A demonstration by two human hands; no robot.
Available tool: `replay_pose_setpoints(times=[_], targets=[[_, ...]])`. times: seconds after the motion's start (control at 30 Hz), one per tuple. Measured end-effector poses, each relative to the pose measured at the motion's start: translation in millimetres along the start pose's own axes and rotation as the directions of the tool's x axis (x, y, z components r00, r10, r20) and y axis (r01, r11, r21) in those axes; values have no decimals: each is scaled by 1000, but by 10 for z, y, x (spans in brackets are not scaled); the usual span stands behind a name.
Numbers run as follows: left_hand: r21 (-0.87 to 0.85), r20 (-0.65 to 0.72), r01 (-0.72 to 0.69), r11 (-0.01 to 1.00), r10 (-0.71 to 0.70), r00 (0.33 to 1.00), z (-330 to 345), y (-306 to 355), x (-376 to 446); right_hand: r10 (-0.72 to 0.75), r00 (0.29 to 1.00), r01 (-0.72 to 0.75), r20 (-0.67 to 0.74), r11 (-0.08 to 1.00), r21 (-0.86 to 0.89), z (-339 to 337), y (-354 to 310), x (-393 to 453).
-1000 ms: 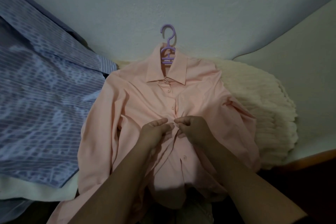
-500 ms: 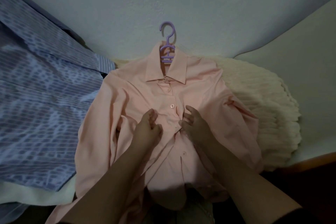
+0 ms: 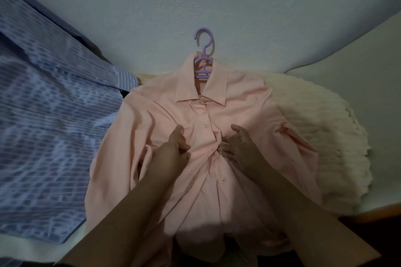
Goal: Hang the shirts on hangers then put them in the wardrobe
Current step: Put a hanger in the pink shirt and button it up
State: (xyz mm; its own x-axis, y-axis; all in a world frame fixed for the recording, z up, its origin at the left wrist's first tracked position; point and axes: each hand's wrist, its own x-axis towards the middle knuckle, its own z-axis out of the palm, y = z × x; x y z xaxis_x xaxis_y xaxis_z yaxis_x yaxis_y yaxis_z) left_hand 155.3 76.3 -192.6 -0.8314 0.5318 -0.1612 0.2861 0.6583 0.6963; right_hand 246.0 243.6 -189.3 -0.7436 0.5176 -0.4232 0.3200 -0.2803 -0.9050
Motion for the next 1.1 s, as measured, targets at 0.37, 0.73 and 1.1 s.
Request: replay_pose_setpoints(times=[0.37,0.73,1.1], targets=[[-371,-230,22,928,-115,966,-310,313,529,-95,995,100,-36,978,181,73,-551,344],[-267,-230,-27,963,-36,972,-102,407,640,-269,953,230,-137,942,-244,69,-515,479],[-162,-48,-20,987,13,999,344,503,138,-259,957,196,-132,911,-362,120,-56,128]])
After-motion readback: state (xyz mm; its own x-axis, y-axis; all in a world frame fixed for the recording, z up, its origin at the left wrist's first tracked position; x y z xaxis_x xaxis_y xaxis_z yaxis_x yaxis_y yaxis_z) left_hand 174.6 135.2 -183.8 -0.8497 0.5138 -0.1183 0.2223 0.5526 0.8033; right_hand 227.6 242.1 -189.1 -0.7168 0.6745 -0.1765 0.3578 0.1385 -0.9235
